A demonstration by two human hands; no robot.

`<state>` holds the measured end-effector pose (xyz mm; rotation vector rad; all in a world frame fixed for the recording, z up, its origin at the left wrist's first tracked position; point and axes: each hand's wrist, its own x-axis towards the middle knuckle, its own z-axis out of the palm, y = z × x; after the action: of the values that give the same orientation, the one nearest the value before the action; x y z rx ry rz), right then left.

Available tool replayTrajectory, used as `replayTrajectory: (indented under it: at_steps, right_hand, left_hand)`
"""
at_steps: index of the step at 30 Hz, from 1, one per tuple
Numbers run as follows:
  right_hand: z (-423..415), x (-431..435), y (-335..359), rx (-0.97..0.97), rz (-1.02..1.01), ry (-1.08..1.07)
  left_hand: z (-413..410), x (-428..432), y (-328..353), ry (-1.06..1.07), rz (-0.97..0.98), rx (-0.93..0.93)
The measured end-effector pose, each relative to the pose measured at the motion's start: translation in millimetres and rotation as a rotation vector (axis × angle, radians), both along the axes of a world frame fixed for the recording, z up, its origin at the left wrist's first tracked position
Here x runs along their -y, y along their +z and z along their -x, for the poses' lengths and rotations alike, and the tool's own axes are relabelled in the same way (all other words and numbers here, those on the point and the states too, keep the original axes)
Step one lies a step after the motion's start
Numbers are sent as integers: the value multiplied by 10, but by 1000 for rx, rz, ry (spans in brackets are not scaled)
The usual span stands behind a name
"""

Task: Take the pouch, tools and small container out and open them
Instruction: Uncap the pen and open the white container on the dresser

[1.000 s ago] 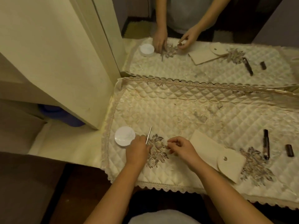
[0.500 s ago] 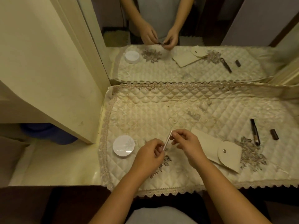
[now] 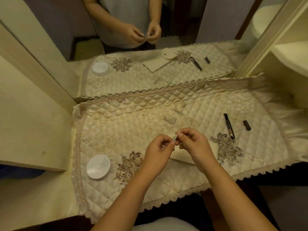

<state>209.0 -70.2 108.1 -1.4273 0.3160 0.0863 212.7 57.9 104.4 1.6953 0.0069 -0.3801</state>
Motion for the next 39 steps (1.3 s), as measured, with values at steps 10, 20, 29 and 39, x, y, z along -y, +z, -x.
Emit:
replayTrajectory:
  at_steps: [10, 20, 29, 39]
  right_hand:
    - [-23, 918, 65, -10, -26, -120]
    - [-380, 1712, -33, -66, -59, -148]
    - [-1007, 2061, -345, -311, 150, 62]
    - [-1274, 1901, -682, -397, 442, 330]
  left_hand:
    - [-77, 991, 62, -31, -6, 85]
    - [-293, 1728, -57, -114, -120, -30]
    - [-863, 1702, -293, 285, -41, -316]
    - [-1342, 1768, -697, 257, -446, -187]
